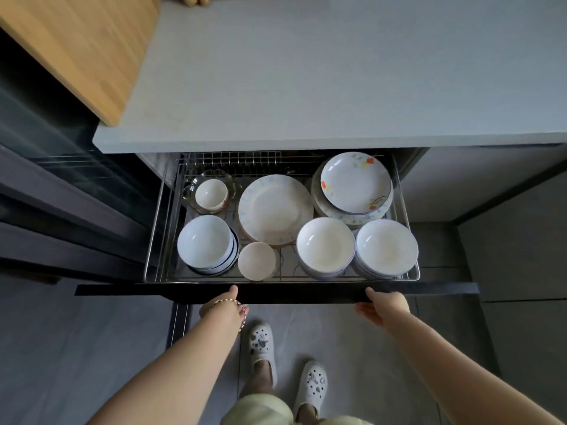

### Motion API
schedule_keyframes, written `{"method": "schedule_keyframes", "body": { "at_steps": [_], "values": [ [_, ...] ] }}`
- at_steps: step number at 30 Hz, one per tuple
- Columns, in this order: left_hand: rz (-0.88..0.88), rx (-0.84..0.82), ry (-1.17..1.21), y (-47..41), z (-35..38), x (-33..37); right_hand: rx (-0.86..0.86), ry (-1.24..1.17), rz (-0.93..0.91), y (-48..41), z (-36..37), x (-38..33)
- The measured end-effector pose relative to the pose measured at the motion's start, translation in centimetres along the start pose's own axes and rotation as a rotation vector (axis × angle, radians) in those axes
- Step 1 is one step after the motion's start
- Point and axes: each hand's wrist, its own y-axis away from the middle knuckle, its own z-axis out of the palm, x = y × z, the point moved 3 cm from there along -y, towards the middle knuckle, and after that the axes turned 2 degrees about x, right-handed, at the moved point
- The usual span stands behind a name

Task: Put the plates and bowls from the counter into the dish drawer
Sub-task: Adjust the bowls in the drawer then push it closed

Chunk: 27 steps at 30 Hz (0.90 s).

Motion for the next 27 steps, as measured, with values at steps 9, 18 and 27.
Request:
{"method": "schedule_keyframes", "body": {
  "at_steps": [9, 18, 27],
  "values": [
    [0.149, -0.074, -0.156, 0.1, 3.2, 3.1, -0.003, 0.001, -0.004, -2.0, 1.4, -4.6],
    [0.072, -0.068, -0.055, 0.6, 10.5, 11.0, 0.051, -0.107, -0.034, -2.9, 4.5, -14.3],
    [0.009, -0.192, -0.017, 0.0, 16.3, 18.2, -0.108, -0.454, 0.026, -3.6, 8.8, -21.3]
  ]
}}
